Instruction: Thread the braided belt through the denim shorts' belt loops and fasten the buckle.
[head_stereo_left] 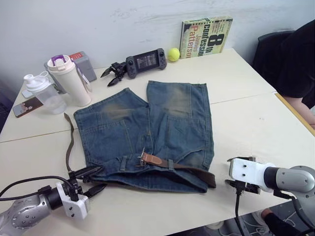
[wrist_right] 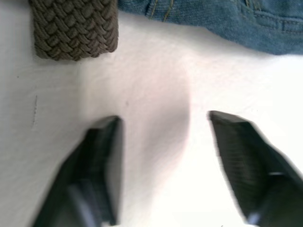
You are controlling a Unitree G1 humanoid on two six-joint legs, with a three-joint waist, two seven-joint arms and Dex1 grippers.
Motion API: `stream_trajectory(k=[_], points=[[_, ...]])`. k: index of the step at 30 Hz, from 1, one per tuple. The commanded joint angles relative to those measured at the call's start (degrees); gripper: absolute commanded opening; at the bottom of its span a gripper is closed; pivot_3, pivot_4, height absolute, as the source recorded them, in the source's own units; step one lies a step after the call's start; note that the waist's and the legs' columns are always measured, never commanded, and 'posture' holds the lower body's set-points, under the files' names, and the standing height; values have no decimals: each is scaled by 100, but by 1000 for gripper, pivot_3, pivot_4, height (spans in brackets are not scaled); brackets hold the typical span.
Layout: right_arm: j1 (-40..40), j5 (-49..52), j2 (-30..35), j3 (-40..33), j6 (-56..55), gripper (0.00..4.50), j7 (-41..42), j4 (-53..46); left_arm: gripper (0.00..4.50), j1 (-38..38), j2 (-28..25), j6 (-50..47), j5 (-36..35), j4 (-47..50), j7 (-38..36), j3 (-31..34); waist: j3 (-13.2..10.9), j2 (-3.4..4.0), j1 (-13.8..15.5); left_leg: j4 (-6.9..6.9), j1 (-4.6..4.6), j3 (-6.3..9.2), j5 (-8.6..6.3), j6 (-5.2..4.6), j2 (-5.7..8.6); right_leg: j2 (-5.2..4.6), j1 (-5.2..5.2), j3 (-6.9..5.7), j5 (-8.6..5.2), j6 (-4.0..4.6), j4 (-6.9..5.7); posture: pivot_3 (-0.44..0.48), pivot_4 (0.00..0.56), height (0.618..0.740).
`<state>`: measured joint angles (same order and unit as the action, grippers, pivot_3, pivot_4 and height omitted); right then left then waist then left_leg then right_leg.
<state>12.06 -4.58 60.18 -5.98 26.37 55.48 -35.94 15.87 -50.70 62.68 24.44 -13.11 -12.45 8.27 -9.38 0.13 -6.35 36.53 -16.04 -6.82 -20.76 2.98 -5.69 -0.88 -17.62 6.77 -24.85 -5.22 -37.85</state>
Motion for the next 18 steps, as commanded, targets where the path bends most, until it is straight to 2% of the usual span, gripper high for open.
stream_trajectory(k=[1,4,6,10,12,15,18], points=[[-153,148,145,-235,-27,4472,143,-145,4283,457,-148,288,22,-367,-101,-245,-6,-5,-1,0,0,0,-1,1,0,1,-1,0,0,0,0,0,150,739],[-478,294,187,-374,28,4472,206,-50,4283,684,-485,566,-987,187,-288,-460,-39,-41,-13,-3,-7,-11,-8,14,-11,12,-23,14,0,1,0,0,150,739],[-713,430,216,-413,113,4472,279,-17,4283,900,-801,402,-1746,733,-464,-613,-62,-84,3,7,-29,-14,-6,18,-17,14,-81,16,6,4,-9,0,150,739],[-1327,1035,117,-418,529,4472,422,-53,4283,1237,-1759,-57,-2975,1602,-1196,-868,-79,-124,74,109,-227,7,-17,15,-26,4,-242,-21,12,-2,-34,0,150,739],[-1493,1199,103,-378,647,4472,421,-75,4283,1358,-2096,-325,-3494,1895,-1523,-885,-85,-117,119,162,-298,15,-17,15,-33,3,-306,-37,11,0,-81,0,150,739],[-1760,1359,-18,-212,863,4472,280,-10,4283,961,-2436,-1420,-4823,2467,-1968,-749,-102,-112,142,167,-320,8,-17,14,-31,7,-339,-28,10,1,-113,0,150,739],[-1903,1525,-177,-119,1020,4472,168,-7,4283,294,-2492,-3206,-6451,3120,-2137,-606,-136,-122,151,192,-315,8,-11,18,-33,24,-333,-21,16,9,-143,0,150,739]])
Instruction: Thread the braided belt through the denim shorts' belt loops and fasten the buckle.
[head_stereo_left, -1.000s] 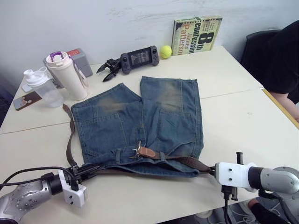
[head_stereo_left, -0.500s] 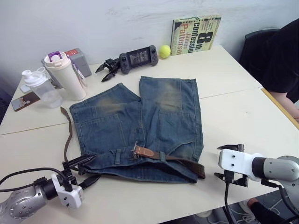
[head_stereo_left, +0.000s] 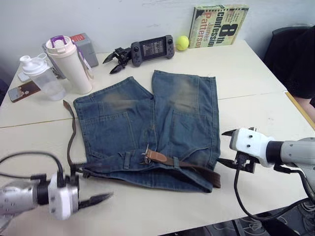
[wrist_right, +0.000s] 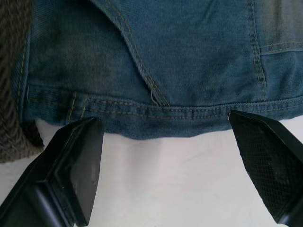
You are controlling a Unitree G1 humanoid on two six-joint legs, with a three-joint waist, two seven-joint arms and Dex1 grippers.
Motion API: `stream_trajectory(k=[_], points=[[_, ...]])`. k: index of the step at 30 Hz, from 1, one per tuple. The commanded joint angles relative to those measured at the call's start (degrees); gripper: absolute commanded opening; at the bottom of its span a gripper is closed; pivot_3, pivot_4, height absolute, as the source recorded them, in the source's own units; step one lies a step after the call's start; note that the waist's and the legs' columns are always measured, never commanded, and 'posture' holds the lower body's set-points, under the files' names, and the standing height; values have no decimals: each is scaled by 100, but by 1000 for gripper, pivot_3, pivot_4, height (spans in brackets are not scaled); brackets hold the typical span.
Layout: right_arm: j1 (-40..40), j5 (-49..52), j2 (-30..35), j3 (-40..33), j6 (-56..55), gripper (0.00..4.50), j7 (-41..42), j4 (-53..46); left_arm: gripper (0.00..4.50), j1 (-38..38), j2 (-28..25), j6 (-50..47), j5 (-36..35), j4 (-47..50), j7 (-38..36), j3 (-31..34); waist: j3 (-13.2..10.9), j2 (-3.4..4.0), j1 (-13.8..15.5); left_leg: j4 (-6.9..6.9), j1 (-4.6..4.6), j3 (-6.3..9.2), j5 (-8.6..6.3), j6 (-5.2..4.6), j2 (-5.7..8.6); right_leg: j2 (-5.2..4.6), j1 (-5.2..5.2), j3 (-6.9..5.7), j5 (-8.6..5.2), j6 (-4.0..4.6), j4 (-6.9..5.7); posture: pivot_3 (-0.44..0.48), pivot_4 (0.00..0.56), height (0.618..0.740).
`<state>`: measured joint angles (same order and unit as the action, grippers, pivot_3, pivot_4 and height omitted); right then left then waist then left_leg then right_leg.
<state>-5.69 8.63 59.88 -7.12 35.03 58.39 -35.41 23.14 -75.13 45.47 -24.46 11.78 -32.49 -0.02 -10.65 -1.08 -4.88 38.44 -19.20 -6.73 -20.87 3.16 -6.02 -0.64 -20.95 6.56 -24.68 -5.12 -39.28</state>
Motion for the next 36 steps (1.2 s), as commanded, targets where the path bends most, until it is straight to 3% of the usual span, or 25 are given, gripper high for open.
stream_trajectory(k=[1,3,6,10,13,16,19,23,25,31,33,36], points=[[-208,317,-236,-17,250,4500,-183,-66,3720,-657,-14,-2066,-2039,782,-150,277,-14,-9,3,13,1,0,0,-1,1,4,5,1,1,0,-6,0,150,739],[-401,525,-457,-80,457,4500,-335,-60,2993,-935,108,-3012,-2697,913,-180,420,-17,-9,-6,27,2,1,-1,-2,2,9,16,1,3,-3,-8,0,150,739],[-672,773,-762,-111,773,4500,-587,-54,1642,-1234,388,-3990,-3019,809,-261,591,-18,-8,-34,32,0,-5,-3,-5,14,20,5,15,4,-5,-1,0,150,739],[-1025,1326,-1520,118,1508,4500,-1112,-420,56,-1225,659,-4627,-2042,151,-720,335,-23,-20,-72,39,-15,-5,-4,-3,21,38,-25,13,4,-4,3,0,150,739],[-1160,1413,-1901,366,2014,3642,-1590,-582,0,-1214,887,-4753,-1478,-45,-947,308,-23,-20,-119,38,-38,-6,-3,-2,21,40,-63,15,3,-3,-12,0,150,739],[-1201,1560,-2390,669,2639,2222,-2129,-793,0,-1059,1110,-4730,-1264,-47,-1395,478,-22,-27,-156,49,-53,0,-3,-3,4,21,-68,18,3,-3,-15,0,150,739],[-1040,1406,-2444,1102,2786,991,-2420,-908,0,-672,1176,-4563,-1147,109,-2065,671,-21,-29,-164,47,-58,5,-4,-3,4,15,-69,23,3,-3,-27,0,150,739],[-941,1390,-2550,1351,2908,991,-2697,-862,0,-395,1319,-4241,-748,139,-2539,805,-20,-30,-160,44,-59,12,-4,-3,8,11,-67,22,3,-3,-25,0,150,739],[-724,1165,-2260,1872,2795,991,-2727,-866,0,-288,1451,-3525,89,-177,-2547,686,-19,-31,-151,46,-60,13,-4,-3,8,12,-66,21,3,-3,-25,0,150,739],[-387,708,-1702,2407,2508,991,-2841,-622,0,-682,2064,-2204,1979,-1444,-1450,541,14,-15,-103,45,-42,14,-5,-6,17,6,-44,21,5,-7,-15,0,150,739],[-321,699,-1692,2294,2433,991,-2872,-599,0,-719,2330,-1980,2111,-1578,-1193,628,28,4,-41,41,1,18,-7,-9,20,2,2,20,7,-10,-12,0,150,739],[-324,915,-1824,1793,2284,991,-2828,-709,0,-703,2771,-2390,1420,-1166,-998,896,34,2,35,45,30,42,-9,-13,18,2,46,7,9,-13,-6,0,150,739]])
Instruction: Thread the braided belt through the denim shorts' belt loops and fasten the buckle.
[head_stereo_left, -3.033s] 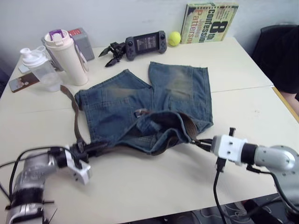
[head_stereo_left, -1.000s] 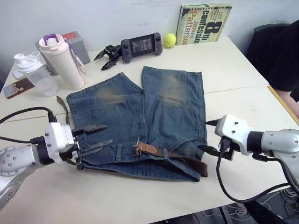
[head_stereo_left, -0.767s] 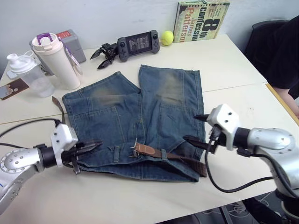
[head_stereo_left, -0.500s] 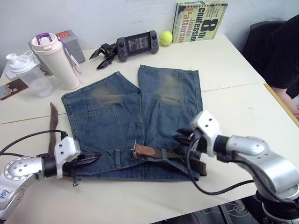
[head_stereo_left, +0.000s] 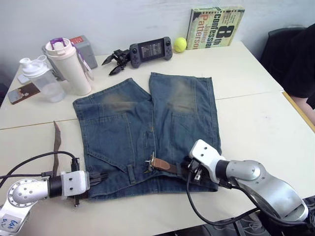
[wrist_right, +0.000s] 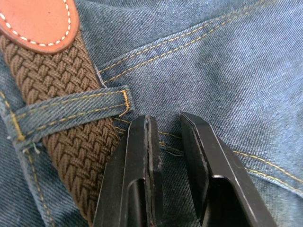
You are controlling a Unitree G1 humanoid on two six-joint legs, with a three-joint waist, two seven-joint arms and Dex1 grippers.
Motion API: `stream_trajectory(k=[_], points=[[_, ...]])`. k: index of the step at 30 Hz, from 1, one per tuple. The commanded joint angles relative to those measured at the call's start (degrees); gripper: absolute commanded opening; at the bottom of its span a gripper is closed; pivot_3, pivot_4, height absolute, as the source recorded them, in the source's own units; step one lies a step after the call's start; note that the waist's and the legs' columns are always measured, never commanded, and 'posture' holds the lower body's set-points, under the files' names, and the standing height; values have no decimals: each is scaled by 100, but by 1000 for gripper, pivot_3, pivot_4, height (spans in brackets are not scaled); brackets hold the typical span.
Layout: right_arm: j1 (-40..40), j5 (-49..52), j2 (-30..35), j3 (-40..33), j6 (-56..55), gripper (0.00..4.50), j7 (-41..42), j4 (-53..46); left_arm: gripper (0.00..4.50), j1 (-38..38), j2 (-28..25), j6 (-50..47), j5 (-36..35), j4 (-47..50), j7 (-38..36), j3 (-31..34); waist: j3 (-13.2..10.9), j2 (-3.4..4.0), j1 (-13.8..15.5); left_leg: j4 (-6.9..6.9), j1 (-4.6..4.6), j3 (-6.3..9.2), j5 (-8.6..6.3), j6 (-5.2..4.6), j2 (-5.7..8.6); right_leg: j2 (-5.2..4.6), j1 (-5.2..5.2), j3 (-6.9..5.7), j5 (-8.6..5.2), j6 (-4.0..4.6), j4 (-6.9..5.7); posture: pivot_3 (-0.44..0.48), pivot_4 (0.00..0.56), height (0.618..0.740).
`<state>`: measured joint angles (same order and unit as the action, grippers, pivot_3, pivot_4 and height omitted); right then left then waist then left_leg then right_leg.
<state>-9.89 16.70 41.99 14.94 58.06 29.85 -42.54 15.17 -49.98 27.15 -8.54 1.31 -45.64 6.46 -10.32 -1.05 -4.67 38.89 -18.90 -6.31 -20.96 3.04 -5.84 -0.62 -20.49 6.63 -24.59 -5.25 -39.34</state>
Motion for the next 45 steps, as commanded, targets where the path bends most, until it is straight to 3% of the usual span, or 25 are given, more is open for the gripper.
stream_trajectory(k=[1,6,12,17,21,24,30,32,33,35,38,39,40,45], points=[[79,207,-104,-634,-95,991,48,-38,0,118,395,-809,-536,133,363,357,1,-3,24,4,-4,4,0,0,0,-1,0,-3,1,-2,-2,0,150,739],[-151,1009,-563,-1831,-58,991,178,-217,0,179,858,-2009,-1823,1324,708,836,-19,-36,5,11,-41,16,0,0,-1,1,-20,-12,8,-11,-3,0,150,739],[-712,1838,-1254,-3157,441,991,-347,150,0,21,1118,-3166,-2285,2155,1298,1148,-22,-42,-24,4,-50,29,-2,1,-3,2,-17,-20,10,-13,19,0,150,739],[-878,1598,-1669,-3323,482,991,-1162,499,0,-504,1368,-4170,-2643,2595,2019,1186,-22,-43,-24,-3,-51,29,-1,1,-1,4,-18,-20,10,-12,26,0,150,739],[-760,1293,-1846,-3055,270,991,-1556,577,0,-648,1604,-4710,-2704,2909,2396,1102,-22,-42,-35,-5,-57,26,-1,1,1,3,-23,-14,12,-16,31,0,150,739],[-649,1184,-1983,-2992,155,913,-1755,619,939,-650,1824,-4928,-2714,3022,2601,1135,-22,-42,-70,-9,-70,25,-1,1,1,5,-38,-11,12,-16,37,0,150,739],[-466,1058,-2135,-2680,-47,913,-1863,610,3516,-834,2164,-5002,-2416,2965,2866,995,-24,-39,-111,20,-134,32,1,5,1,7,-111,-13,13,-17,-4,0,150,739],[-419,978,-2066,-2472,-101,913,-1811,583,3516,-926,2337,-4991,-2243,2868,3075,979,-31,3,-144,16,-160,98,8,2,26,-4,-79,-54,17,-24,18,0,150,739],[-389,938,-2010,-2368,-141,913,-1759,568,3516,-960,2401,-5011,-2211,2822,3137,1005,-29,13,-160,4,-216,198,24,0,75,-21,2,-152,25,-23,59,0,150,739],[-367,908,-1977,-2283,-197,913,-1721,567,3516,-1087,2449,-5039,-2122,2689,3278,1131,-29,14,-127,-79,-236,402,104,-11,156,-97,96,-346,34,-25,150,0,150,739],[-363,886,-1929,-2251,-250,913,-1689,600,3516,-1485,2355,-5217,-2108,2385,3567,1494,-14,21,49,-204,-311,658,259,-22,323,-202,176,-610,34,-26,229,0,150,739],[-365,868,-1908,-2228,-258,913,-1679,615,3516,-1614,2299,-5325,-2127,2337,3636,1593,-15,22,142,-156,-334,699,272,-14,285,-210,72,-564,41,-37,157,0,150,739],[-371,891,-1937,-2233,-259,913,-1675,630,3516,-1736,2236,-5413,-2144,2284,3687,1708,-15,22,245,-124,-364,725,270,-14,287,-211,43,-511,40,-38,145,0,150,739],[-425,910,-1973,-2052,-332,913,-1585,637,3516,-2217,1706,-5946,-2212,1673,3633,2155,-15,22,310,-90,-396,722,293,-23,312,-204,30,-447,44,-45,141,0,150,739]])
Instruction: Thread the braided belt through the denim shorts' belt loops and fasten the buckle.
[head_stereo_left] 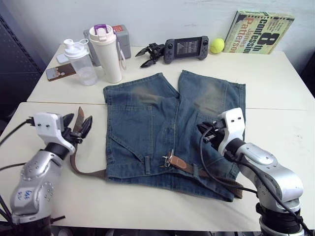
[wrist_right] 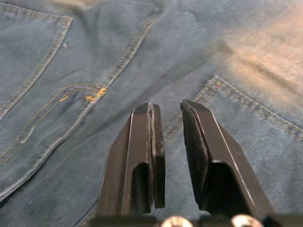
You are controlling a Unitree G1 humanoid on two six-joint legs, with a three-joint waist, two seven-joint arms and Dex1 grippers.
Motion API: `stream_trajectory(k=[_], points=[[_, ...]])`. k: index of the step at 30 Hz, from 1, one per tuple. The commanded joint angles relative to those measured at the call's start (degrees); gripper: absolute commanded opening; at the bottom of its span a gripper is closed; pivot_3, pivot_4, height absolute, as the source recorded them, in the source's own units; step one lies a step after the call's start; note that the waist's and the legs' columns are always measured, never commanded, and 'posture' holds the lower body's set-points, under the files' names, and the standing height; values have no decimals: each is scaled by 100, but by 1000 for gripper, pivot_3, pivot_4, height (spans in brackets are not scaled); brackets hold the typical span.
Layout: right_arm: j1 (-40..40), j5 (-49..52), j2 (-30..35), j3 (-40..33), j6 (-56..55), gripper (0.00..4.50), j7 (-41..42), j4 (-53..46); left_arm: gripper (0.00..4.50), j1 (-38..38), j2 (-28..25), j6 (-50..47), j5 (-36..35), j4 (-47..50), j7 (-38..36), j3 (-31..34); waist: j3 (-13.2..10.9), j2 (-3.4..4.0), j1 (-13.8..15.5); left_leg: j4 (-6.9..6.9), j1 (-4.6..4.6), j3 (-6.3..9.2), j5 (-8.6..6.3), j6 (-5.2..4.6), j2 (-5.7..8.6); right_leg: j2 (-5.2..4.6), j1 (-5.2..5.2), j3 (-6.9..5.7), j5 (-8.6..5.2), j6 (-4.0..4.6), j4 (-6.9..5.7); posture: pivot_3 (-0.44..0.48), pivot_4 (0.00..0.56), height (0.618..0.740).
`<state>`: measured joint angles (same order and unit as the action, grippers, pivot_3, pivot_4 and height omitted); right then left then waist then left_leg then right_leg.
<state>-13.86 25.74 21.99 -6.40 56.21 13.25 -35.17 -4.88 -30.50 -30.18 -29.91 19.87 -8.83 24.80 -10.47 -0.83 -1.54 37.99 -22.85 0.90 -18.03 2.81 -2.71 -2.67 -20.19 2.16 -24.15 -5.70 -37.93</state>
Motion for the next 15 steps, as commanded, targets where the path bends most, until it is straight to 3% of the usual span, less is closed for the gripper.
stream_trajectory(k=[1,6,10,13,15], points=[[-45,16,11,116,-169,913,100,-107,3516,-364,-345,-598,-280,-355,-72,394,0,0,-5,0,1,-5,1,-2,3,1,0,5,1,-2,-2,0,150,739],[-118,6,51,249,-254,913,228,-142,3516,-981,-623,-2243,-1187,-1045,-243,653,0,0,-18,-5,-18,-3,3,3,0,2,-36,4,1,-2,-53,0,150,739],[-215,20,10,259,-218,913,174,-243,3516,-1326,-896,-2754,-1102,-1559,-20,789,0,-1,-43,-3,-25,-4,3,3,1,2,-45,3,1,-2,-63,0,150,739],[-179,13,-51,336,-186,913,107,-365,4358,-1435,-1031,-2799,-964,-1521,-82,601,0,-1,-75,-4,-25,-2,5,5,-5,3,-49,4,1,-2,-65,0,150,739],[-104,16,-126,383,-174,913,37,-422,4474,-1612,-1171,-2874,-703,-1560,-43,234,0,-2,-65,-6,-24,-1,5,6,-4,1,-52,4,1,-2,-71,0,150,739]])
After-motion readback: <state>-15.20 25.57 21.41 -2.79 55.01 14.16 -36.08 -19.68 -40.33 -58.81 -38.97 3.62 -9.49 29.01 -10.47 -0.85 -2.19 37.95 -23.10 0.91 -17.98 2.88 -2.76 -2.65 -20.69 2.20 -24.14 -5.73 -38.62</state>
